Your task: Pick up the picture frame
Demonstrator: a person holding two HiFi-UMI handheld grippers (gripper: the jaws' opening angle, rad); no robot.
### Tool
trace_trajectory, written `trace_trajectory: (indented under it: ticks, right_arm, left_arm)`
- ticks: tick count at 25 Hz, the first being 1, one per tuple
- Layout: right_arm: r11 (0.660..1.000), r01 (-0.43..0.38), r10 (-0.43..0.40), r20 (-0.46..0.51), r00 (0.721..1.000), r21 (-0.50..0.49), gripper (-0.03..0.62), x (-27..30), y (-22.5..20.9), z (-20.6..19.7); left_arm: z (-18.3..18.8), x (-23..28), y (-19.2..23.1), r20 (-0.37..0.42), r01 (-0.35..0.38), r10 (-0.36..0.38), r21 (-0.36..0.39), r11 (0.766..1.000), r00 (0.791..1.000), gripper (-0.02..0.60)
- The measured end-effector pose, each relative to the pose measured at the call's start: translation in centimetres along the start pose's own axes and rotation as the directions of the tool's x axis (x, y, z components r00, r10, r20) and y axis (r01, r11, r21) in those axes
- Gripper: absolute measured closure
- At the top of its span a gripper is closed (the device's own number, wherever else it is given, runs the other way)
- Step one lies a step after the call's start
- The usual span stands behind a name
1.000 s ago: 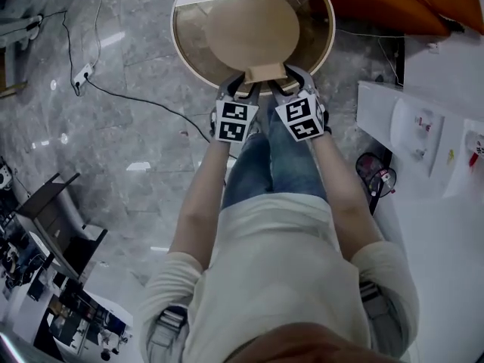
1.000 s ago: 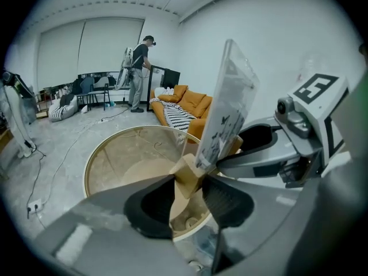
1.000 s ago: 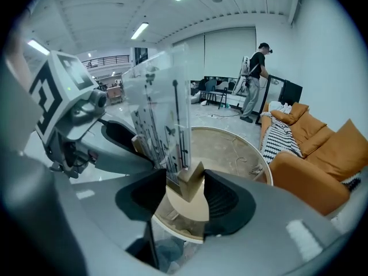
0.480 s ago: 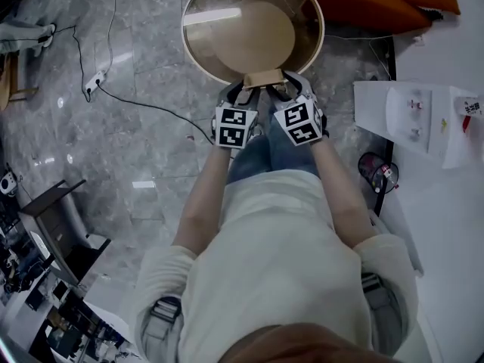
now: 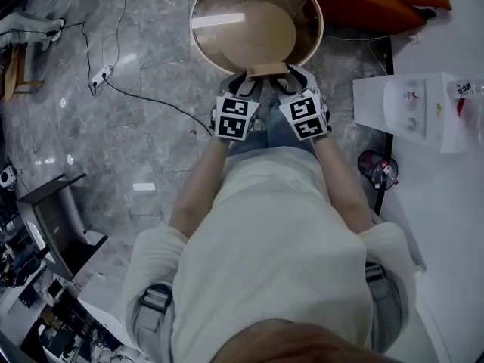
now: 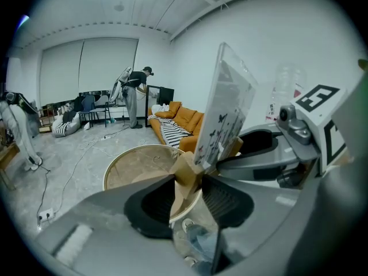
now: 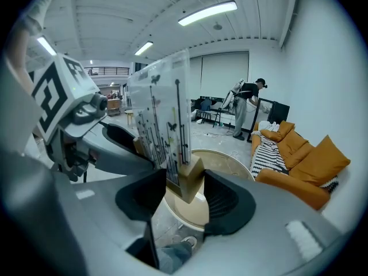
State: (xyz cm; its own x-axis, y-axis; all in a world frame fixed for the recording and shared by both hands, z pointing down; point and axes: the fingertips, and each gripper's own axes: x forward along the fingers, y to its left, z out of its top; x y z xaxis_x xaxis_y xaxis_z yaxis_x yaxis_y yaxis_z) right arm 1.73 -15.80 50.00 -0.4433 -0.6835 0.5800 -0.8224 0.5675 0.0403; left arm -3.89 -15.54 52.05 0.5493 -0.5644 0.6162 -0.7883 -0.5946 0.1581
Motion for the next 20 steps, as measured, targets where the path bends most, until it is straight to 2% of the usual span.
trace_trajectory:
  ticks: [5, 15, 20]
  right_arm:
    - [1.000, 0.009, -0.009, 0.023, 1.000, 0.008, 0.388, -1.5, 0.3, 1.2]
    - [1.000, 0.000, -0.001, 0.065, 0.998, 0.011, 0.388, -3.4, 1.5, 3.7]
    - [1.000, -0.003, 0.003, 0.076, 0.997, -0.002, 0.390, -3.7, 2.0, 4.0]
  left_arm:
    - [1.0, -1.5, -0.6, 0.008, 0.005, -0.005, 0.023, 1.000, 1.000, 0.433]
    - [3.5, -4.6, -0.6, 0.073, -0.005, 0.002, 0.046, 0.999, 0.997, 0.433]
    - [2.9, -5.2, -0.7, 0.057, -0.006, 0.004, 0.043, 0.999, 0.998, 0.433]
